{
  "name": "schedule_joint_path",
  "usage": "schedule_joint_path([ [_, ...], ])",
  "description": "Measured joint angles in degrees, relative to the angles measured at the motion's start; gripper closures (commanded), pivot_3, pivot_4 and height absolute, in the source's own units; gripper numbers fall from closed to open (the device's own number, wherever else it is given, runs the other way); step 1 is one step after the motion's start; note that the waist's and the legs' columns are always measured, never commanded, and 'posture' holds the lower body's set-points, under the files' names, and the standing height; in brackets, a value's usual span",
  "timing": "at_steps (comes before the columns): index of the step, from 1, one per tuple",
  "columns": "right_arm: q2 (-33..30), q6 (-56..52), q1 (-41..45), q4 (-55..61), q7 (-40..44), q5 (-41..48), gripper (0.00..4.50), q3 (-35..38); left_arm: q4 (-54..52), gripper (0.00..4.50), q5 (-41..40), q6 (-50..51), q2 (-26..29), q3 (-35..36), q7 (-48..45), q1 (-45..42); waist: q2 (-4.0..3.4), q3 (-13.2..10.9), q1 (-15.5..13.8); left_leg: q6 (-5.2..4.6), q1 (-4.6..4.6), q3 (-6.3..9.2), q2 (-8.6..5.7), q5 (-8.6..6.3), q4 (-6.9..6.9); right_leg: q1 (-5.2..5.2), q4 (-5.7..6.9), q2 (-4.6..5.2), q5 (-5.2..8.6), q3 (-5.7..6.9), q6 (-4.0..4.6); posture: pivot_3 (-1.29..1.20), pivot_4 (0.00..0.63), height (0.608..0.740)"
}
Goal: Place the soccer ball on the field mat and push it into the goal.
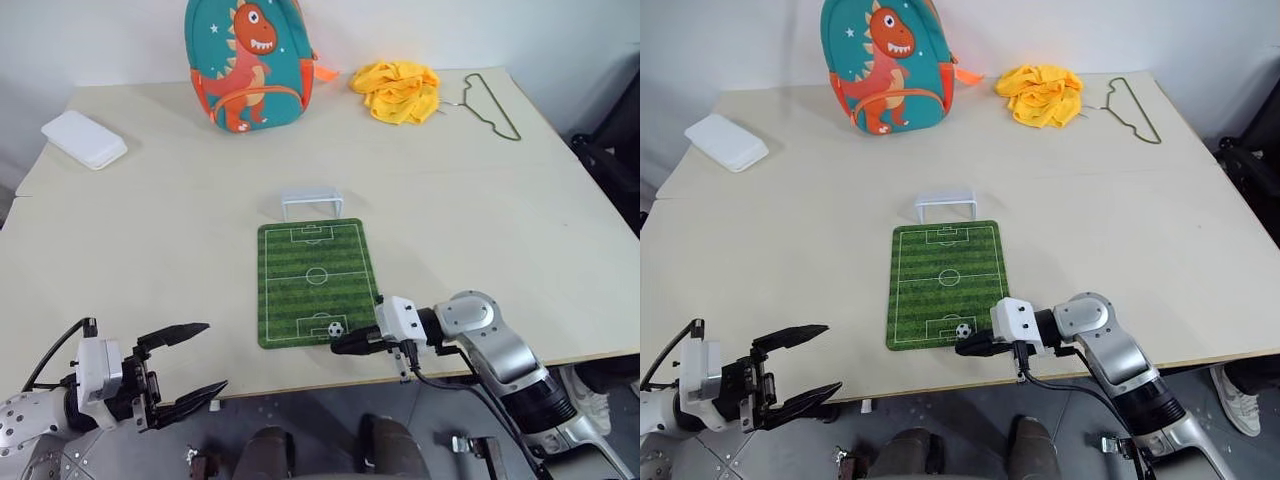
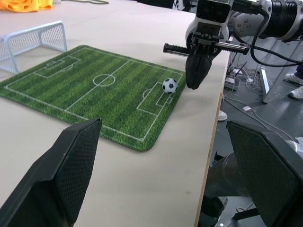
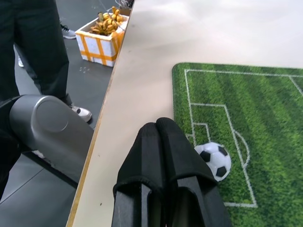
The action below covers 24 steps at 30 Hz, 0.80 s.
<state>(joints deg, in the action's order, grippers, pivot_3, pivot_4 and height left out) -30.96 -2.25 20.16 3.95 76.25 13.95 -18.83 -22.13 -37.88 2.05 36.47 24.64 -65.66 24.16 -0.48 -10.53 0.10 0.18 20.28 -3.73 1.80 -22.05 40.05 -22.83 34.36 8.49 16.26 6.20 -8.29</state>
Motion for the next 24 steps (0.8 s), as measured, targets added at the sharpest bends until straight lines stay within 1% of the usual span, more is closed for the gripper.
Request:
schedule_joint_path([
  [9,1.0,-2.3,2.3,-0.3,-0.9,-1.1,4.46,-1.5,-0.3,0.00,0.0,0.0,0.0,-0.3,1.1,-0.4,0.00,0.0,0.2,0.02,-0.05,-0.02,0.03,0.01,0.00,0.00,0.05,-0.01,0.00,0.01,0.00,0.00,0.150,0.740],
  [15,2.6,-1.3,5.7,-6.6,-2.1,-3.6,4.46,-2.4,-0.3,0.00,0.0,0.0,0.0,-0.5,1.4,-0.8,0.00,0.0,0.3,0.02,-0.05,-0.03,0.03,0.01,0.00,0.00,0.06,-0.01,0.00,0.01,0.00,0.00,0.150,0.740],
  [18,6.4,0.1,10.0,-11.8,-6.2,-4.8,4.46,-1.7,-0.4,0.00,0.0,0.0,-0.1,-0.5,1.9,-1.1,-0.01,0.0,0.6,0.03,-0.05,-0.05,0.03,0.02,0.03,-0.01,0.10,-0.01,0.00,0.00,0.00,0.00,0.150,0.740],
  [20,8.6,3.0,13.5,-15.7,-10.6,-6.3,4.46,-0.1,-0.5,0.00,-0.2,0.4,-0.7,-0.5,3.4,-1.5,-0.01,0.0,1.1,0.03,-0.06,-0.04,0.03,0.02,0.02,-0.01,0.14,-0.01,0.00,0.00,0.00,0.00,0.150,0.740],
  [24,9.7,4.7,16.2,-18.6,-15.7,-7.3,4.46,3.1,-1.0,0.00,-1.1,1.6,-2.1,0.1,6.7,-1.7,-0.01,0.0,1.4,0.06,-0.04,0.06,0.04,-0.01,-0.03,-0.01,0.15,0.00,0.00,0.08,-0.01,0.00,0.150,0.740],
])
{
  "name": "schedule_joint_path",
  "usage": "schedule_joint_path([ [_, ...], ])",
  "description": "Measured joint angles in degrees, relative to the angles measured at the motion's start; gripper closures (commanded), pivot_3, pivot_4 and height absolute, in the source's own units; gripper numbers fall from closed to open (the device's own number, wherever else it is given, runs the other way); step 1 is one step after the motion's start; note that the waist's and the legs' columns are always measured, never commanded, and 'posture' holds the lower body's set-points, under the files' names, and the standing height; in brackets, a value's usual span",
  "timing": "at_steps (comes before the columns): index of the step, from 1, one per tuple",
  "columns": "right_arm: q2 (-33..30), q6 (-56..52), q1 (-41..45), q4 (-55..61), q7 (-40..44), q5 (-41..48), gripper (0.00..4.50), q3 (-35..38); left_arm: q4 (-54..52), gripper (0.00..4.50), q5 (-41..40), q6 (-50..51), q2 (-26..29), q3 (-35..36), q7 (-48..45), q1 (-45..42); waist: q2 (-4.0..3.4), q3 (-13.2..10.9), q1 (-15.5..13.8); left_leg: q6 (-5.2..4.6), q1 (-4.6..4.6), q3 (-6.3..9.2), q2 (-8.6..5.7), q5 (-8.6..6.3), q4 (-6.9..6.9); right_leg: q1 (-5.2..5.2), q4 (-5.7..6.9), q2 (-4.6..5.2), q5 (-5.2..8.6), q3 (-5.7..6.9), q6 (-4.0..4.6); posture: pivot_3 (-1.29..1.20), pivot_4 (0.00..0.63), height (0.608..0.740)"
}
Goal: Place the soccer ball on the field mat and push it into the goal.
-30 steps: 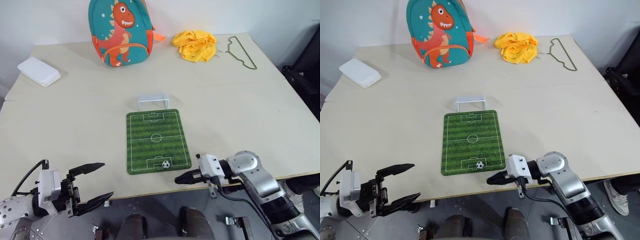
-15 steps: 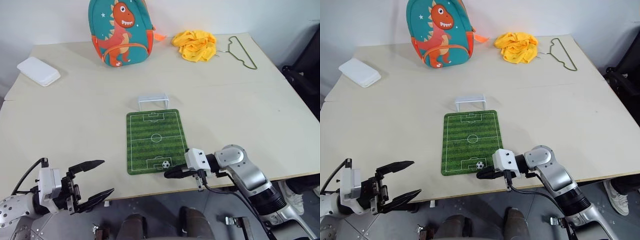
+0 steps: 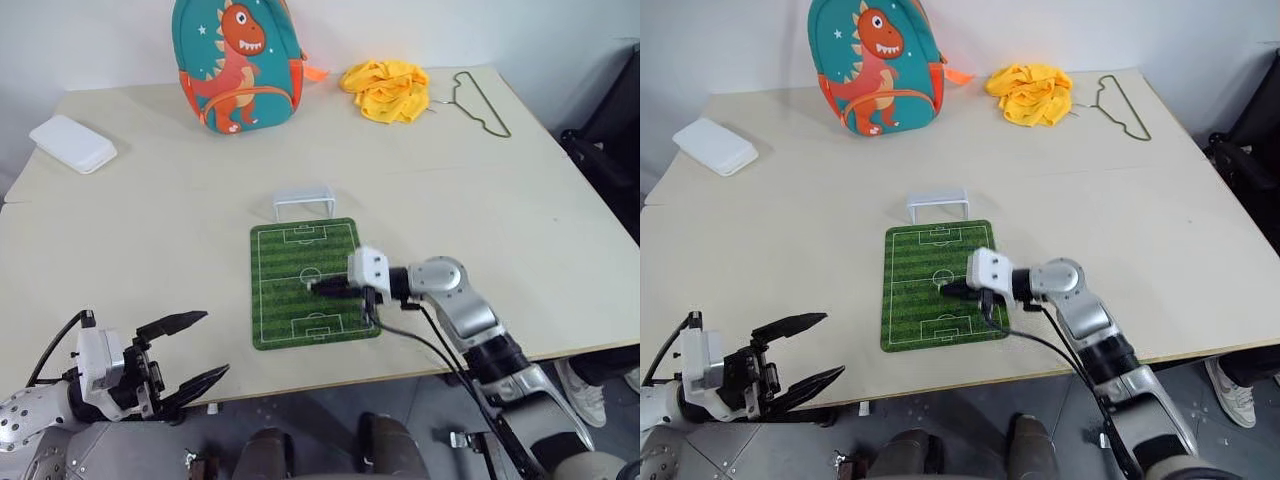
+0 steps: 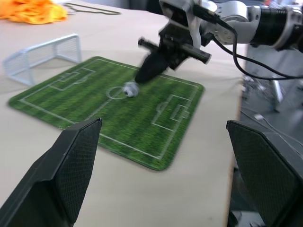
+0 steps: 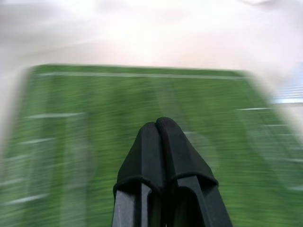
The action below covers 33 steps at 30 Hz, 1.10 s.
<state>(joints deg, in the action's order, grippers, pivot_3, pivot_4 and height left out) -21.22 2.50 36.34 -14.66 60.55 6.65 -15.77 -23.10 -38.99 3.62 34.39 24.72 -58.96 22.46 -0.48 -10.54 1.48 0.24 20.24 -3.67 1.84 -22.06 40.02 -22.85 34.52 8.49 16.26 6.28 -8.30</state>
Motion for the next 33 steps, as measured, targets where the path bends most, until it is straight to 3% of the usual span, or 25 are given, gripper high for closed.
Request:
schedule_joint_path([
  [7,-4.3,-1.2,-6.4,3.8,2.7,2.8,4.46,2.1,0.0,0.00,1.3,0.0,-1.1,2.2,5.6,-1.6,0.00,0.0,0.0,0.00,0.04,-0.04,-0.02,-0.02,0.03,0.01,-0.07,0.03,-0.01,0.06,-0.01,0.00,0.150,0.740],
  [15,-15.7,0.0,-16.3,6.7,12.7,17.7,4.46,19.3,1.3,0.00,8.2,-2.8,-2.0,4.2,12.0,-2.0,0.00,0.0,-0.3,-0.04,0.02,-0.11,0.00,-0.04,0.00,0.01,-0.12,0.02,-0.01,0.06,-0.02,0.00,0.150,0.740],
  [21,-18.8,1.2,-21.3,7.5,13.8,20.1,4.46,25.7,1.6,0.00,9.0,-3.0,-2.1,4.4,13.3,-3.0,0.02,0.0,0.1,-0.03,-0.07,-0.21,0.04,-0.03,0.03,0.02,-0.06,0.03,-0.02,0.01,-0.03,0.00,0.150,0.740],
  [24,-19.1,-0.1,-24.5,8.6,13.4,21.7,3.89,27.6,2.3,0.00,9.3,-3.1,-1.9,4.4,13.1,-3.7,0.02,0.0,-0.1,-0.03,-0.07,-0.22,0.04,-0.03,0.03,0.02,-0.05,0.03,-0.02,0.00,-0.03,0.00,0.150,0.740],
  [33,-19.0,-0.9,-28.4,11.8,11.2,22.3,0.91,28.0,3.7,0.00,9.7,-3.0,-1.6,4.2,12.0,-3.6,0.02,0.0,-0.2,-0.03,-0.05,-0.19,0.03,-0.03,0.02,0.02,-0.06,0.03,-0.02,0.01,-0.03,0.00,0.150,0.740],
])
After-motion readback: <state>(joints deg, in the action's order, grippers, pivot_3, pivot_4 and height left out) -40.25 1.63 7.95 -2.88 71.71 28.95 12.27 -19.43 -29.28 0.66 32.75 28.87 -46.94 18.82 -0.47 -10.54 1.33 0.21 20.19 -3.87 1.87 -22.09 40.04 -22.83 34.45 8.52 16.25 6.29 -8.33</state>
